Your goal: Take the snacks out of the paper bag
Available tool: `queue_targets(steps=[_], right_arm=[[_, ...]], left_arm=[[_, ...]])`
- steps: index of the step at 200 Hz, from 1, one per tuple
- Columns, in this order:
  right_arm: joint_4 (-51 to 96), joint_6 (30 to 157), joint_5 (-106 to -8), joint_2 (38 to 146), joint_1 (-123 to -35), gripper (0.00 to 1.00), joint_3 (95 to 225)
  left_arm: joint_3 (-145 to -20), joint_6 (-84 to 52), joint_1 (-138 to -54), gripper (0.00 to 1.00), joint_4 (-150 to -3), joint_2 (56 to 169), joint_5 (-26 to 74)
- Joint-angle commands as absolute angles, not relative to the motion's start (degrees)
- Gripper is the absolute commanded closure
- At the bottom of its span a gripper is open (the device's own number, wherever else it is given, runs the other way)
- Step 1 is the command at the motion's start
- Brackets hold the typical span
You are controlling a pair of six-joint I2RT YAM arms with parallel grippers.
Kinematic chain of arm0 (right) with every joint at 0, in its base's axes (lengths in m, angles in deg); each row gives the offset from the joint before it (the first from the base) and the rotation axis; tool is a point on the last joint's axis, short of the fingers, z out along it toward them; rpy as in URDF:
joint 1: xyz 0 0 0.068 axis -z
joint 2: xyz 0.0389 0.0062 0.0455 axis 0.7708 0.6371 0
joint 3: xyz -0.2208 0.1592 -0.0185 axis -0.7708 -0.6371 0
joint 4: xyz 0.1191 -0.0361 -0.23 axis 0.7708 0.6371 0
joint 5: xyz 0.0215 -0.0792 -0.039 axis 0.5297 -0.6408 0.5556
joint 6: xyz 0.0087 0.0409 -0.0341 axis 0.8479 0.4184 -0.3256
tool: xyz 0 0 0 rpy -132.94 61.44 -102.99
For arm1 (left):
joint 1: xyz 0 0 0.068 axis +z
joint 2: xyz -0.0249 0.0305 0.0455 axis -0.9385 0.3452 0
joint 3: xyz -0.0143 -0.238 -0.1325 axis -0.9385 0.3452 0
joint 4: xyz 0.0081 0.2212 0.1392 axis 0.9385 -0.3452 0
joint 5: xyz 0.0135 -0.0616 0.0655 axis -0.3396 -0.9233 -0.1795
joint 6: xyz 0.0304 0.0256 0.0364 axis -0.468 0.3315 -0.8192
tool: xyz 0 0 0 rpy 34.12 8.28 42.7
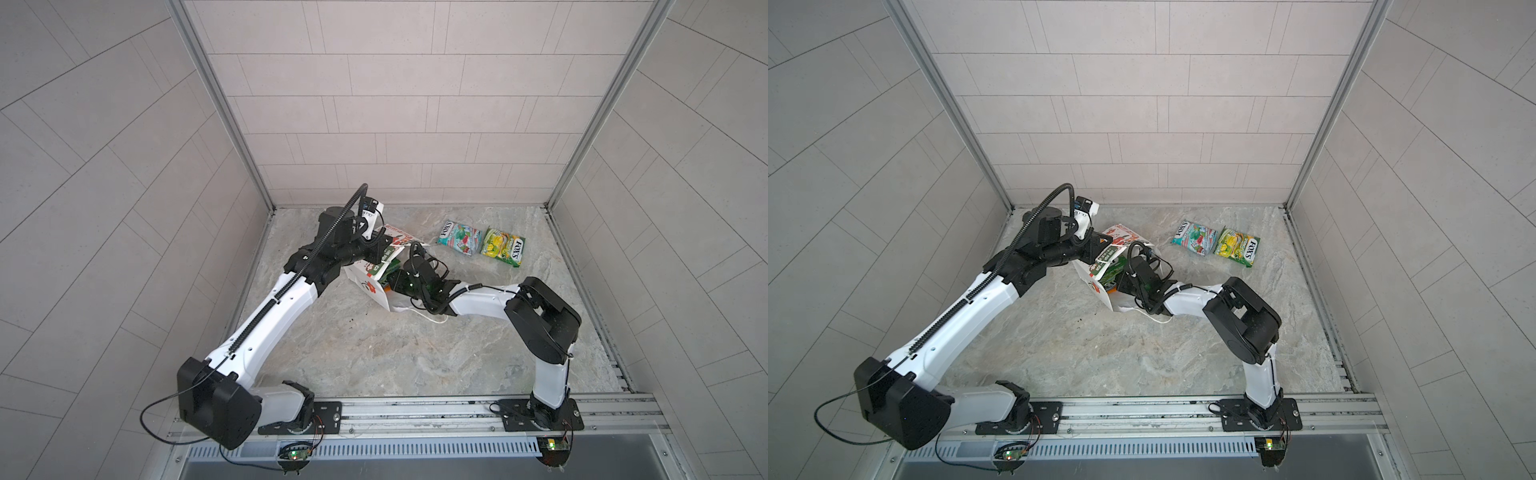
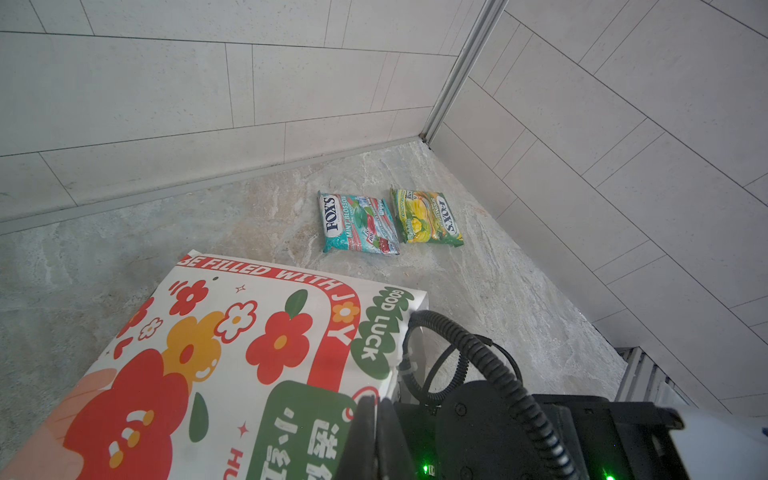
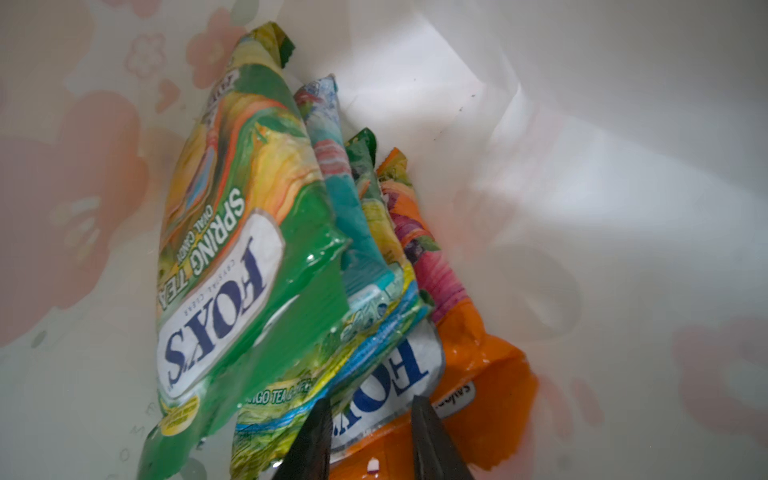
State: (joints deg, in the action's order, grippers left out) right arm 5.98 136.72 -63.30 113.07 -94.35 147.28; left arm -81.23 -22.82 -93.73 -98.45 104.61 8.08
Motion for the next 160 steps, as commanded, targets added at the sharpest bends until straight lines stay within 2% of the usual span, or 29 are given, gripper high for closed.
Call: queue_targets(steps=[1, 133, 160], right_arm=[[3.7, 138.6, -61.7, 114.1, -94.2, 0.66, 148.2], [0.8, 141.5, -57.8, 122.9, -93.6, 0.65, 156.4], [2.3, 140.5, -56.7, 123.6, -93.4, 0.79, 158.4]], left_arm=[[-80.9, -23.6, -93.8, 1.00, -97.7, 103.3, 7.7], [-80.1, -23.2, -93.8, 1.00, -96.8, 102.9, 8.7], [-79.5, -22.6, -93.8, 1.00, -96.3, 102.6, 11.1]])
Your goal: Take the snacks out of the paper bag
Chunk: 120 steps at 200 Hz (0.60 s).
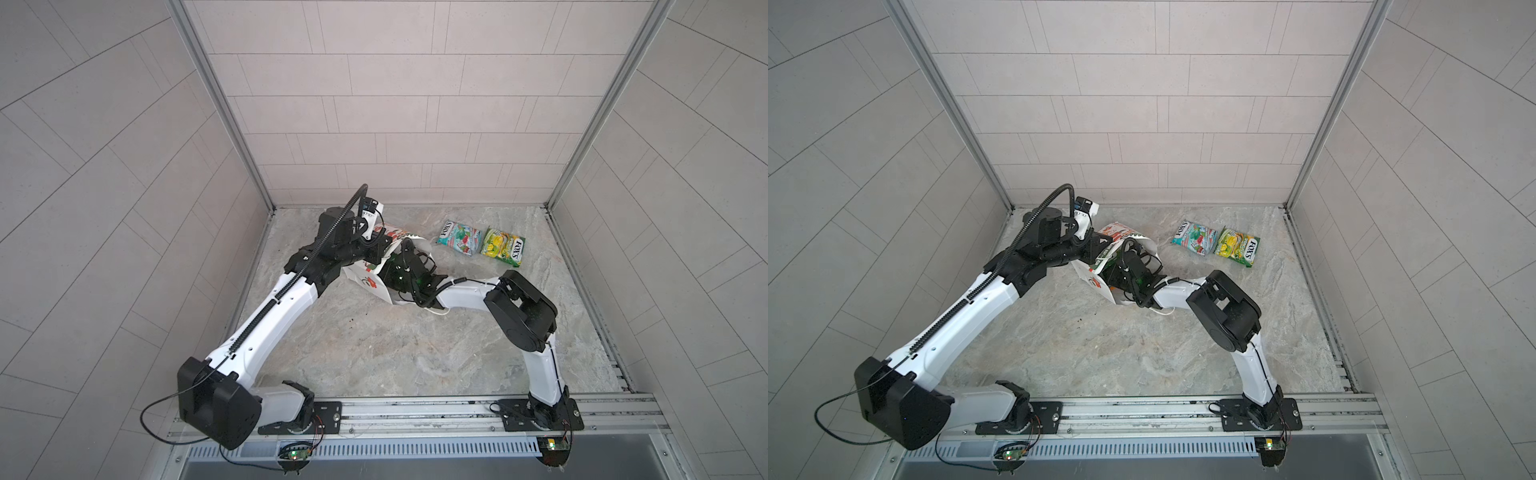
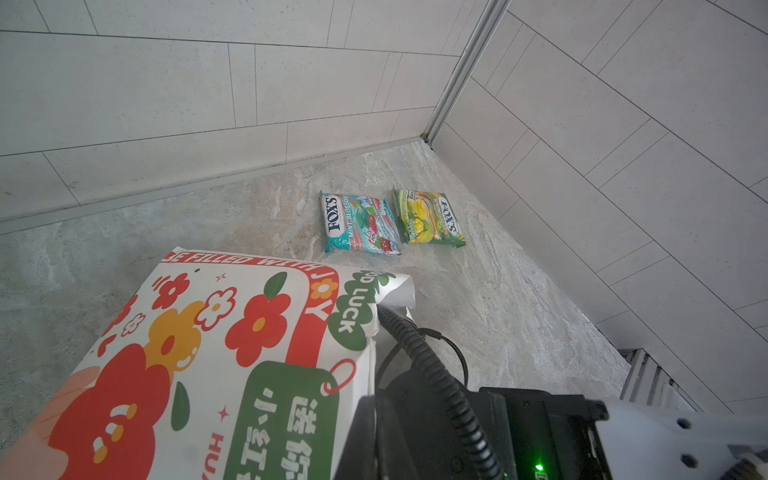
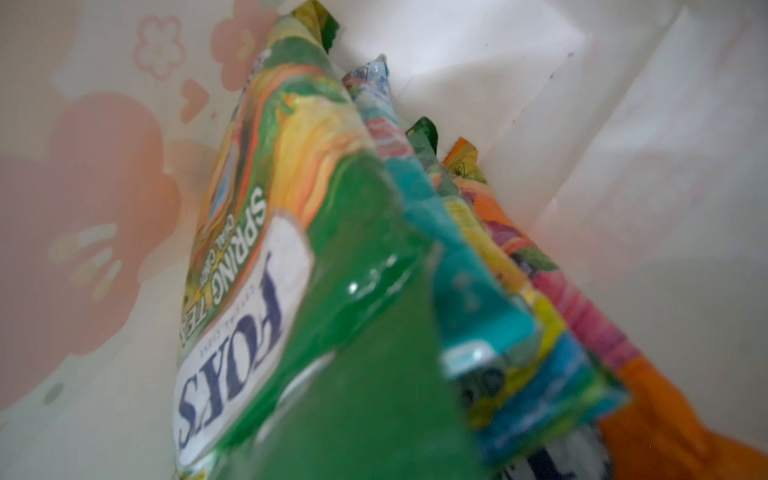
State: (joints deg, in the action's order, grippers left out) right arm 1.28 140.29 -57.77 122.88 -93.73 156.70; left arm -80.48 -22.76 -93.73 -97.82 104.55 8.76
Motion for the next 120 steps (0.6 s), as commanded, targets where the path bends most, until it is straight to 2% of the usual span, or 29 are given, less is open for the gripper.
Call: queue_targets(steps=[1, 33, 77, 120], right_arm=[[2.2, 140.4, -56.6, 123.6, -93.4, 0.80, 158.4], [2.9, 134.1, -56.6, 120.8, -93.3, 1.00, 156.9], [4.2, 128.5, -55.7, 116.5, -92.8, 1.00, 153.6], [7.1, 124.6, -55.8, 112.6, -92.4, 1.00, 151.9]], left_arm=[[-79.4, -22.5, -93.8, 1.00, -96.3, 102.5, 11.3], [-78.4, -22.0, -93.8, 1.00, -96.3, 101.6, 18.6], [-77.7, -21.3, -93.8, 1.00, -96.4, 101.0, 24.8], [-77.8, -21.1, -93.8, 1.00, -96.7, 101.3, 25.6]])
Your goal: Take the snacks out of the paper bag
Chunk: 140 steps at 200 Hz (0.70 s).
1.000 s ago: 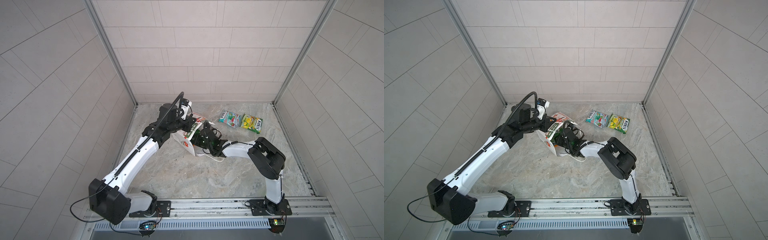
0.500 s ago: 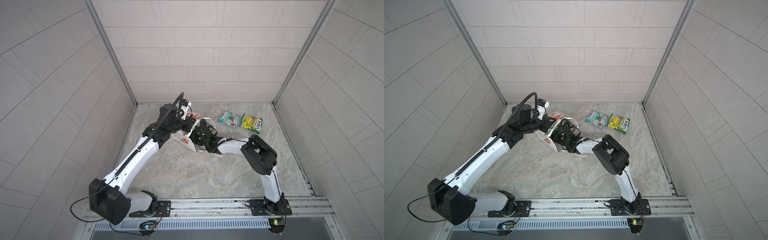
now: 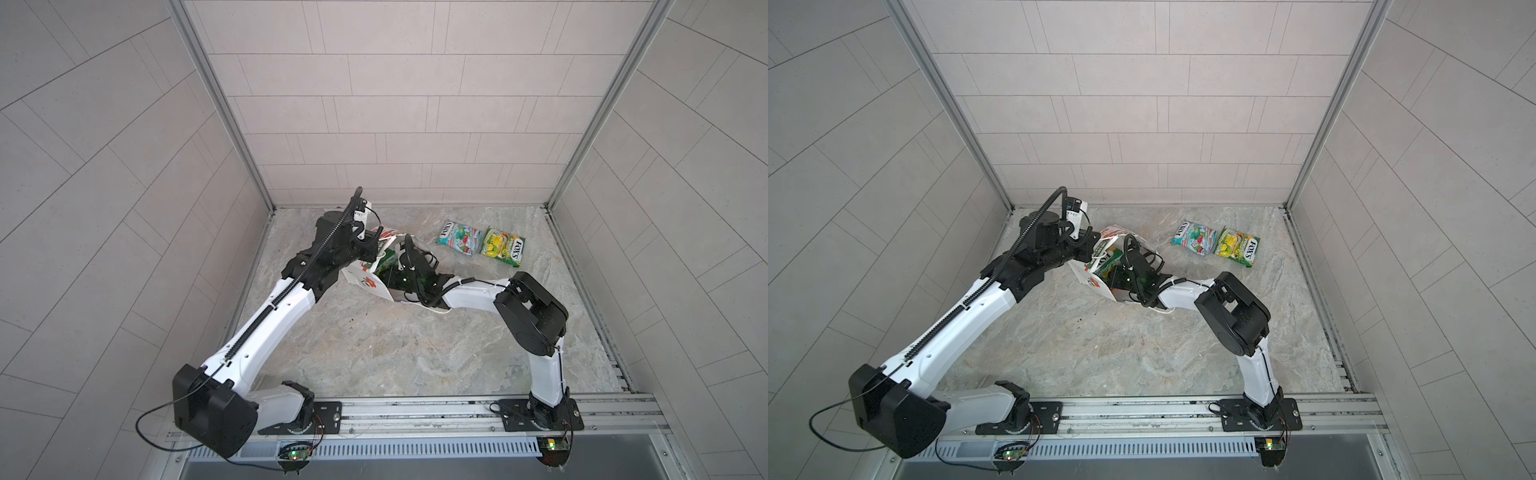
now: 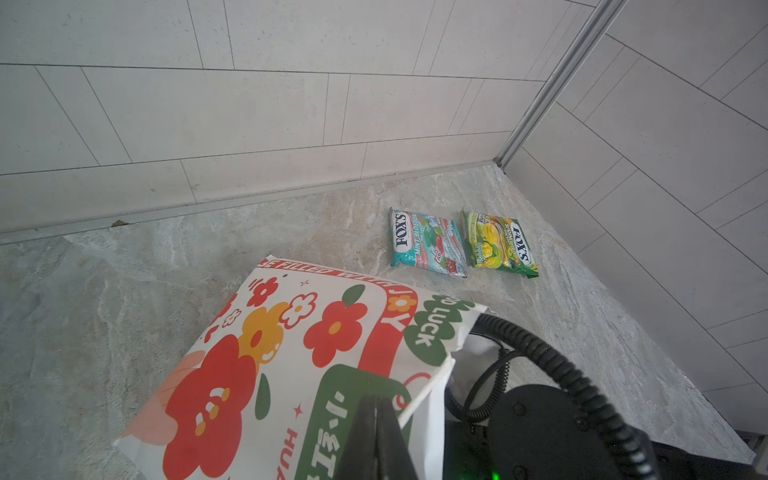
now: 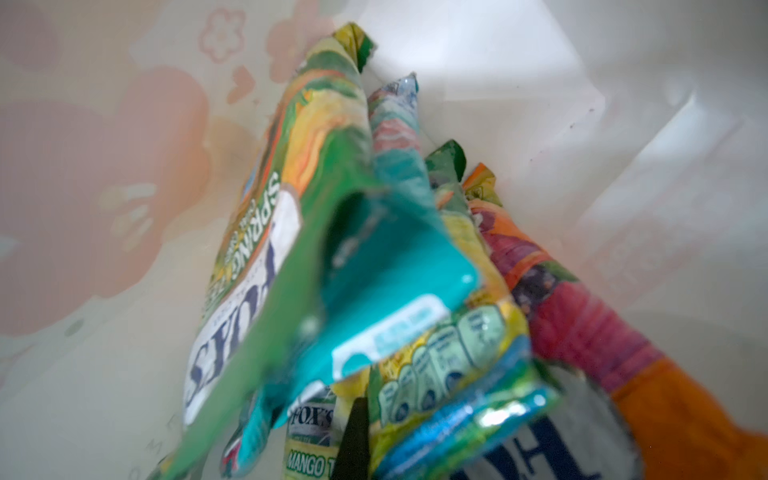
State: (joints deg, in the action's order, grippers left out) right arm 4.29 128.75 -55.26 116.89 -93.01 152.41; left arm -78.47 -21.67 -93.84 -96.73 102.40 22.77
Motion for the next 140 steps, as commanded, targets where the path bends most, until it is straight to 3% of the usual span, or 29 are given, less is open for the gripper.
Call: queue_targets(steps=[1, 140], right_arm=[[7.2, 124.5, -55.8, 112.4, -92.4, 1.00, 151.9], [17.2, 115.9, -57.3, 98.0, -92.1, 1.00, 152.4]], left_arm=[[-77.9, -21.2, -93.8, 1.00, -96.7, 101.3, 25.6], [-78.7, -21.0, -93.8, 1.00, -97.8, 102.5, 23.5]])
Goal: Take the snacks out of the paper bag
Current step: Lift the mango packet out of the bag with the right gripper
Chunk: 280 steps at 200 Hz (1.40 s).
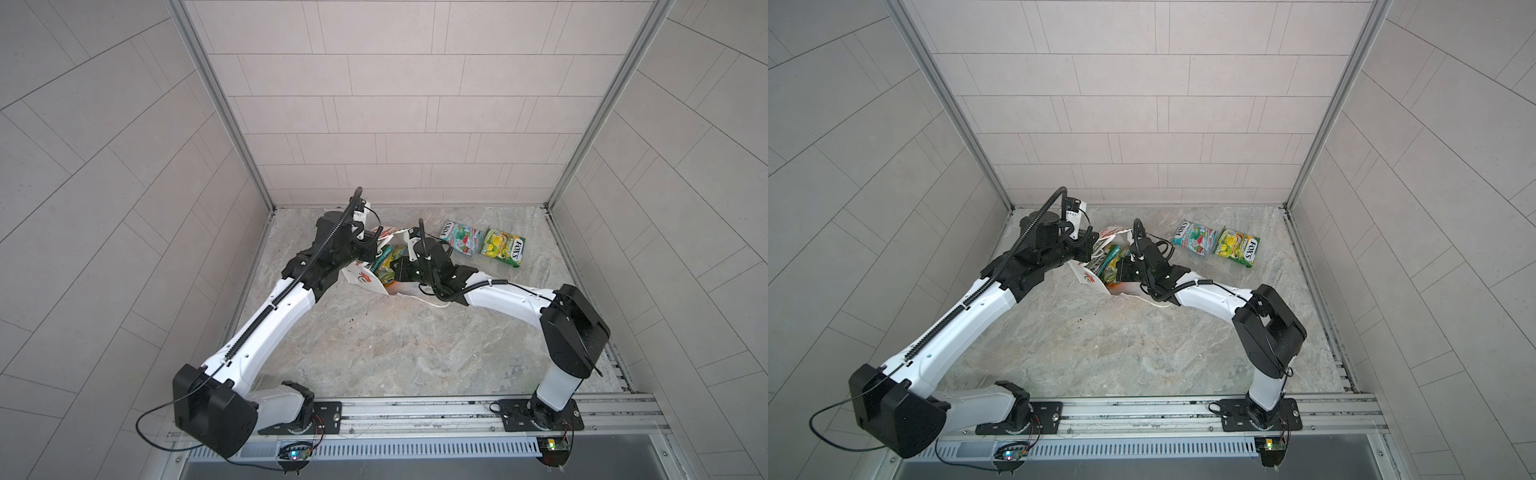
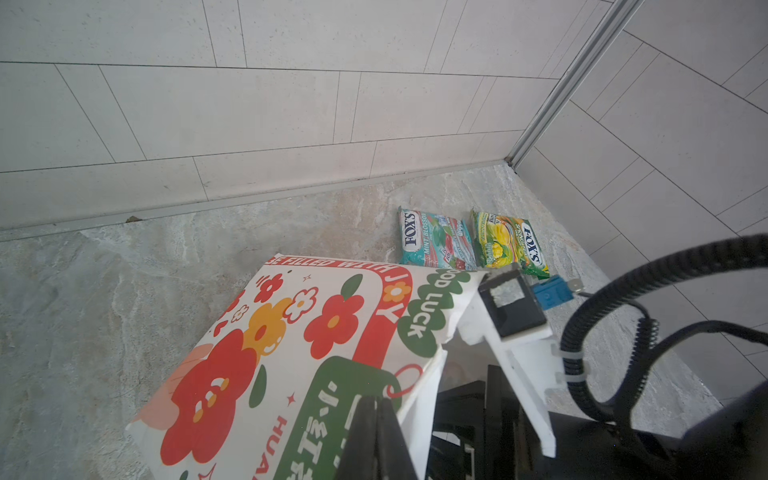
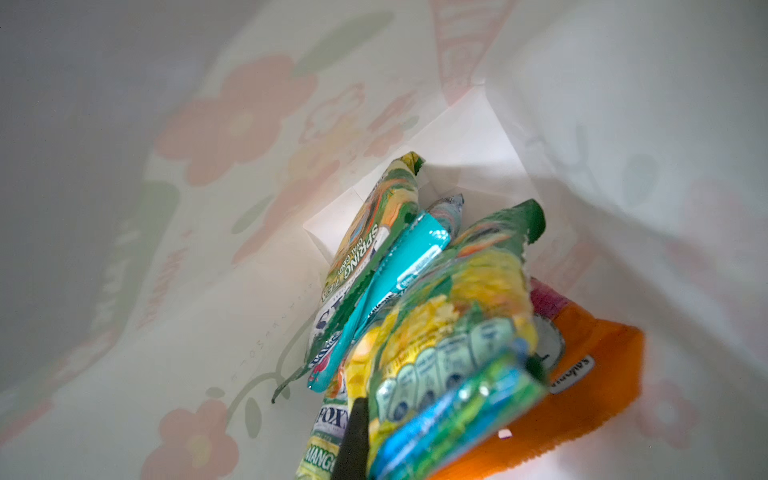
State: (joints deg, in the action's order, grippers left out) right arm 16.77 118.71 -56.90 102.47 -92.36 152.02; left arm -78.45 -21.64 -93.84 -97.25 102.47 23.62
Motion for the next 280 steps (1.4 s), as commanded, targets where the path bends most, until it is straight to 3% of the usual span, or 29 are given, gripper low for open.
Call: queue_targets(steps=[1, 192, 280], right_arm=[[17.4, 115.8, -57.3, 97.9, -92.1, 1.00, 152.4], [31.7, 102.6, -60.5, 78.2, -92.2, 1.00, 156.4], [38.1, 99.3, -64.5, 68.4, -85.9, 1.00, 154.1]], left_arm=[[-78.7, -21.0, -93.8, 1.00, -97.8, 102.5, 23.5], [-78.6, -20.6, -93.8, 1.00, -97.5, 102.3, 23.3], [-78.7, -20.7, -93.8, 1.00, -97.7, 102.5, 23.2]])
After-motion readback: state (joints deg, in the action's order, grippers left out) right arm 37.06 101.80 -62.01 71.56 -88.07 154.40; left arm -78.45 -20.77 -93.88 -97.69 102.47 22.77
